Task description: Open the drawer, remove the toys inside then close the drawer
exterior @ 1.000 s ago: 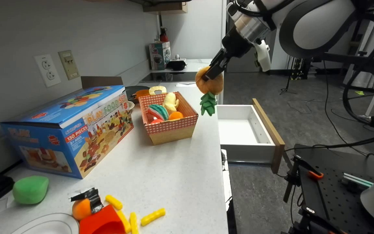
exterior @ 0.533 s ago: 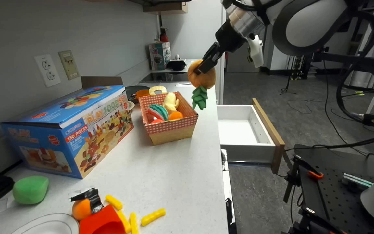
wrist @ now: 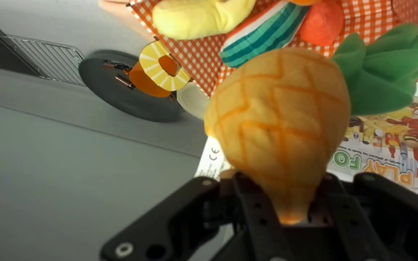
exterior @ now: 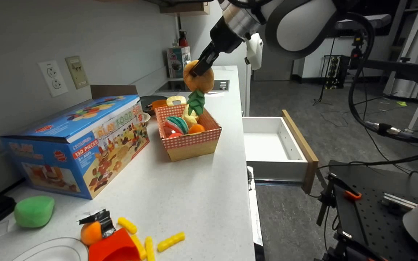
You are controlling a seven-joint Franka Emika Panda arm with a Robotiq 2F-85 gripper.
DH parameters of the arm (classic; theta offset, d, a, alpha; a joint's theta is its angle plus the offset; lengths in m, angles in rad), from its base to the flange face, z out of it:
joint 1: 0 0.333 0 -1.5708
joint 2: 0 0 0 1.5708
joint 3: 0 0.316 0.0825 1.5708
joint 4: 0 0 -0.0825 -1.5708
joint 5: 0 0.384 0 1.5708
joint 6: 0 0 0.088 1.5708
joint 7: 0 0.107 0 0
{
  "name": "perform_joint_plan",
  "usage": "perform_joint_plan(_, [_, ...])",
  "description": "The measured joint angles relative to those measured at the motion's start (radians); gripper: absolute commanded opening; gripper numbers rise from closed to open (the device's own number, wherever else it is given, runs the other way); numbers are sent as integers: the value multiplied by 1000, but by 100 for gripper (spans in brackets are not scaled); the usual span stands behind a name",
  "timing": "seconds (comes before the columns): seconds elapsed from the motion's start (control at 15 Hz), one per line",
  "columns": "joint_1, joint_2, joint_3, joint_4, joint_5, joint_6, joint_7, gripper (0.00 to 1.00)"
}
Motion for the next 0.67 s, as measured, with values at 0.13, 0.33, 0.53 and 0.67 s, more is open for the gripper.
perform_joint_plan(0.13, [-18,55,2,54,-20,0,11,5])
perform_joint_plan(0.33, [-32,130,-5,118,-48,-3,30,5])
perform_joint_plan(0.53, [-29,191,-7,155,-64,-9,43,46])
perform_joint_plan(0.67, [-21,217,-7,168,-66,-12,48,61])
